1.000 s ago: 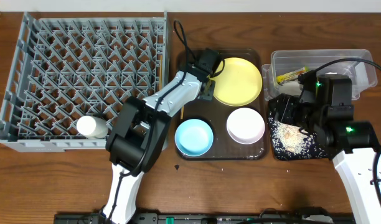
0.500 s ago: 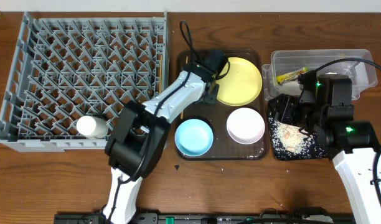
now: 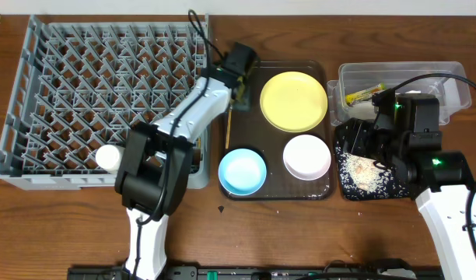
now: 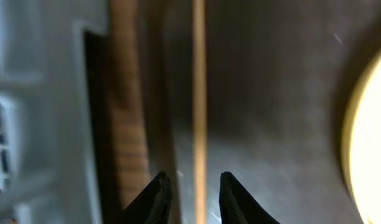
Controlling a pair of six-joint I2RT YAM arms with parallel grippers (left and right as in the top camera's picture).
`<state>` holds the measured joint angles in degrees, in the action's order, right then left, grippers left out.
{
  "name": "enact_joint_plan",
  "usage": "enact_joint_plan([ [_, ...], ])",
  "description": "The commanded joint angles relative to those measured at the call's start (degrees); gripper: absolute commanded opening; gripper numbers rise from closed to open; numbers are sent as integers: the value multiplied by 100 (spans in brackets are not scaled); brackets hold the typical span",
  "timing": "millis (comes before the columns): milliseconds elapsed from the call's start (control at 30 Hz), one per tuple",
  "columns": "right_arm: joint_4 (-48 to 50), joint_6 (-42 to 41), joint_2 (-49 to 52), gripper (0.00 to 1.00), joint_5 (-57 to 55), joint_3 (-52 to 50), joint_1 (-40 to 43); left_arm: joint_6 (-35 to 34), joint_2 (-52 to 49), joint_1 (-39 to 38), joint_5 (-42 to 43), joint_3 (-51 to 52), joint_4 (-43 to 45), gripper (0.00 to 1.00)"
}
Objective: Sort waste into correct bins and load items into the dishwasher
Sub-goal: 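Carry the second chopstick with the left gripper into the dish rack and release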
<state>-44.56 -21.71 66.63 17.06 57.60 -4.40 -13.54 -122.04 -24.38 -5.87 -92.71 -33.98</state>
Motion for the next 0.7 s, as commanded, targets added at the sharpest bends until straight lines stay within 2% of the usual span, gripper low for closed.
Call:
enact_joint_plan([
  [0,-7,-35,13,55,39,79,20,-24,-20,9,-55,122,50,28],
  [233,-31,-35,13,55,39,79,20,-7,-529,-20,140,142,-17,28],
  [533,-44,-35,13,54,37,79,20,-7,-570,-181,1003,142,72,28],
  [667,-70,-35,13,54,39,79,20,0,-570,-350,1119,142,39,28],
])
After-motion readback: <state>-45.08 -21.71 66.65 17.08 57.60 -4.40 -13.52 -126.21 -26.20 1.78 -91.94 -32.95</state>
